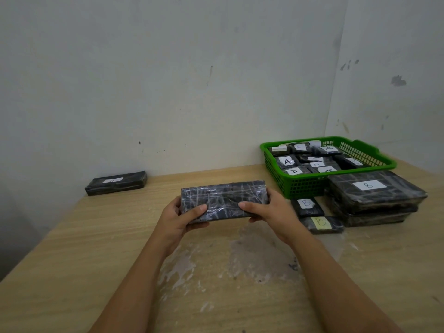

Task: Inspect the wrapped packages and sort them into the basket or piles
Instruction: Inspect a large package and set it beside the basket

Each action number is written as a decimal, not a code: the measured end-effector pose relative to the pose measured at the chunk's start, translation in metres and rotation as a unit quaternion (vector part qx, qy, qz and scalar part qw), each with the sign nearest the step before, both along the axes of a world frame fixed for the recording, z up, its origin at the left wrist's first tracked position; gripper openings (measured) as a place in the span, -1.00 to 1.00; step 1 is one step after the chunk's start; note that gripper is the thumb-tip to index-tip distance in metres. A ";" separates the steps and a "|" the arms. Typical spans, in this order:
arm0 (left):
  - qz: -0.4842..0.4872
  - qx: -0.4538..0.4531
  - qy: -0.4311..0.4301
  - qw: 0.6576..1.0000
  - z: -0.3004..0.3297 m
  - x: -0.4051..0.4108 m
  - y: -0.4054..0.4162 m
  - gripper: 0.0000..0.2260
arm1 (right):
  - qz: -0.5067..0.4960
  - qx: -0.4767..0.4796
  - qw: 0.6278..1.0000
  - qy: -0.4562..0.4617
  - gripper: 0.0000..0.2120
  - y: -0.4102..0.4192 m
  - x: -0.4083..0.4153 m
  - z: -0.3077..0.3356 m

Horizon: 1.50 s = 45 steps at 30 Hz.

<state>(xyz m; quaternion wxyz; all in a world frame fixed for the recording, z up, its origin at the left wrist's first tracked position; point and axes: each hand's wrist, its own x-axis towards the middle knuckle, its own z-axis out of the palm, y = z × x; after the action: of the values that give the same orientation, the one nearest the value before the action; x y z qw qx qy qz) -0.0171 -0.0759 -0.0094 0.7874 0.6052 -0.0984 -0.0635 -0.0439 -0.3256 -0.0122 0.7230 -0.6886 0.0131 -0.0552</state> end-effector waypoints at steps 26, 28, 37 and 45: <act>0.143 0.188 -0.071 0.969 -0.003 -0.012 -0.021 -0.46 | -0.144 -0.117 0.983 0.007 -0.28 0.020 0.002 -0.011; 0.153 0.171 -0.063 0.971 -0.001 -0.014 -0.023 -0.50 | -0.147 -0.118 0.982 0.007 -0.35 0.023 0.000 -0.007; 0.171 0.138 -0.066 0.973 0.005 -0.020 -0.031 -0.67 | -0.188 -0.116 0.975 -0.003 -0.43 0.028 -0.010 0.006; 0.124 0.125 -0.035 0.984 0.000 -0.013 -0.031 -0.72 | -0.230 -0.171 0.958 0.022 -0.26 0.024 -0.004 -0.001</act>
<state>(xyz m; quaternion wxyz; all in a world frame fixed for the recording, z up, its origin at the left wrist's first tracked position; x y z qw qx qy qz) -0.0305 -0.1072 -0.0099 0.7030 0.7085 -0.0418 0.0441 -0.0483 -0.3013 -0.0135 0.5618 -0.7811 0.1777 -0.2064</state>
